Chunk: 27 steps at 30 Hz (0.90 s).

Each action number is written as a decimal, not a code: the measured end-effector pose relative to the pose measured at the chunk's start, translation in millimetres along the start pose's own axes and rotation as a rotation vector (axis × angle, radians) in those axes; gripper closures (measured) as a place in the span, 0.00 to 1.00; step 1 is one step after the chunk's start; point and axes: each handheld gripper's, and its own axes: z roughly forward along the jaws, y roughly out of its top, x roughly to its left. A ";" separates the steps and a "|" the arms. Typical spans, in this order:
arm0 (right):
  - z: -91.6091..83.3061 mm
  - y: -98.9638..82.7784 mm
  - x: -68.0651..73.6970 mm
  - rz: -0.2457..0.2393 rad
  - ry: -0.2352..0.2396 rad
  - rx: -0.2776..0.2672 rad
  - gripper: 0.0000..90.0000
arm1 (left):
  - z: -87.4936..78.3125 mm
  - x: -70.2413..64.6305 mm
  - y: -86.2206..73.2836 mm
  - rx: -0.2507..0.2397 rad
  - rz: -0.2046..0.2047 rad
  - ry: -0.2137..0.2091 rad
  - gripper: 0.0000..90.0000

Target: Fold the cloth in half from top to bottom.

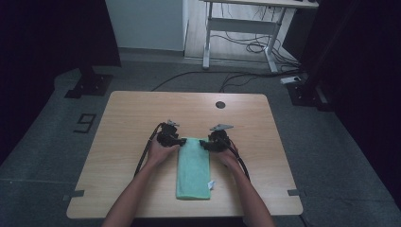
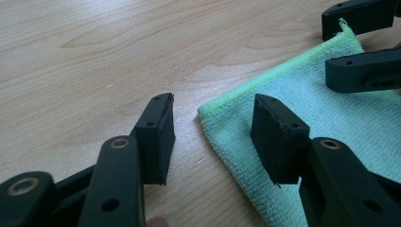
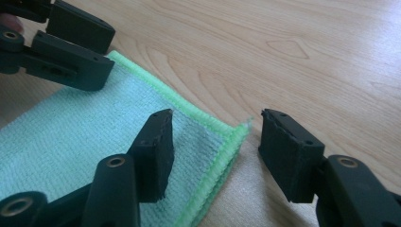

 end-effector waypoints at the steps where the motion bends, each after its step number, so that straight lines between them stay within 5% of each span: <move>1: 0.4 0.0 0.7 -0.009 -0.004 0.000 0.50 | 0.4 -0.5 -0.5 -0.003 -0.002 -0.001 0.56; 12: 0.3 1.1 1.8 -0.046 -0.022 0.018 0.53 | -1.2 -5.1 -4.0 -0.005 0.014 0.012 0.66; 19: -0.6 0.3 -3.5 -0.028 -0.036 0.013 0.47 | -1.2 -6.0 -4.1 0.000 0.023 0.014 0.72; 24: -0.7 1.0 0.7 -0.056 0.010 0.018 0.74 | -1.2 -6.0 -5.1 -0.004 0.021 -0.002 0.80; 27: 0.0 2.4 0.4 -0.045 0.039 0.027 0.81 | -1.1 -5.9 -6.2 -0.011 0.016 -0.007 0.86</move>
